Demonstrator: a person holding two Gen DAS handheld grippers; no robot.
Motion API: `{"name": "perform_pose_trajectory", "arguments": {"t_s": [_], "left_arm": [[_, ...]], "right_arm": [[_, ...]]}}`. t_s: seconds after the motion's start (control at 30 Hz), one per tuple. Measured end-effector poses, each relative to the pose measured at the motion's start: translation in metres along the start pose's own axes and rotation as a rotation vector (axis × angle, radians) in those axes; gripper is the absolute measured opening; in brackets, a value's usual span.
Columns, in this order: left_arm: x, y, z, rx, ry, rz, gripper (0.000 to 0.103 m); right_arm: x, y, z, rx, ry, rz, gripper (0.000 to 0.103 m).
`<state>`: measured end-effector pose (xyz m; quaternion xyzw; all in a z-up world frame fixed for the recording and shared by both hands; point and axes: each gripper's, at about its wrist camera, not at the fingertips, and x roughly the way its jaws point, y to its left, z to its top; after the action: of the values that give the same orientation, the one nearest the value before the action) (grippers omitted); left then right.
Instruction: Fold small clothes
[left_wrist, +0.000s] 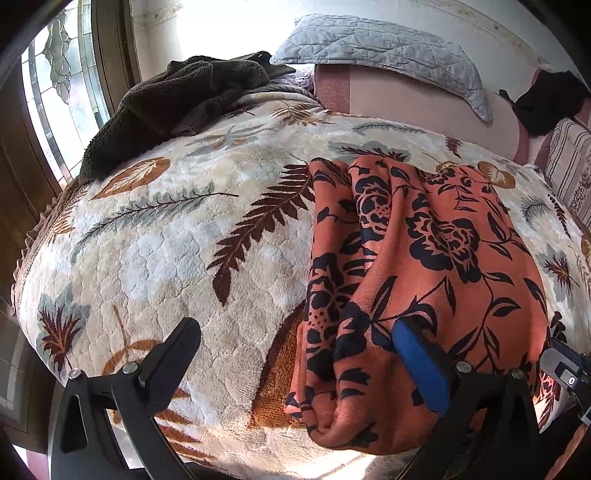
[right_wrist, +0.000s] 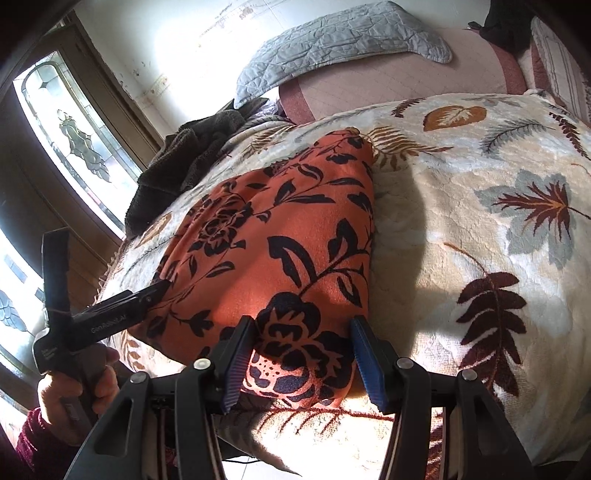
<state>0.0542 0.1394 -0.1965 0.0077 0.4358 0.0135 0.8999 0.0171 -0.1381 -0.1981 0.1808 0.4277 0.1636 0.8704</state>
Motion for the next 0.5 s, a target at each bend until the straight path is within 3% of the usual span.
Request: {"name": "perform_pose_trajectory", "arguments": {"t_s": [0.3, 0.5], "left_arm": [[-0.001, 0.001, -0.001, -0.001, -0.006, 0.005, 0.103], [-0.003, 0.000, -0.002, -0.002, -0.008, 0.006, 0.103]], "right_arm": [[0.000, -0.007, 0.000, 0.048, 0.020, 0.011, 0.060], [-0.013, -0.011, 0.004, 0.070, -0.036, 0.027, 0.060]]}}
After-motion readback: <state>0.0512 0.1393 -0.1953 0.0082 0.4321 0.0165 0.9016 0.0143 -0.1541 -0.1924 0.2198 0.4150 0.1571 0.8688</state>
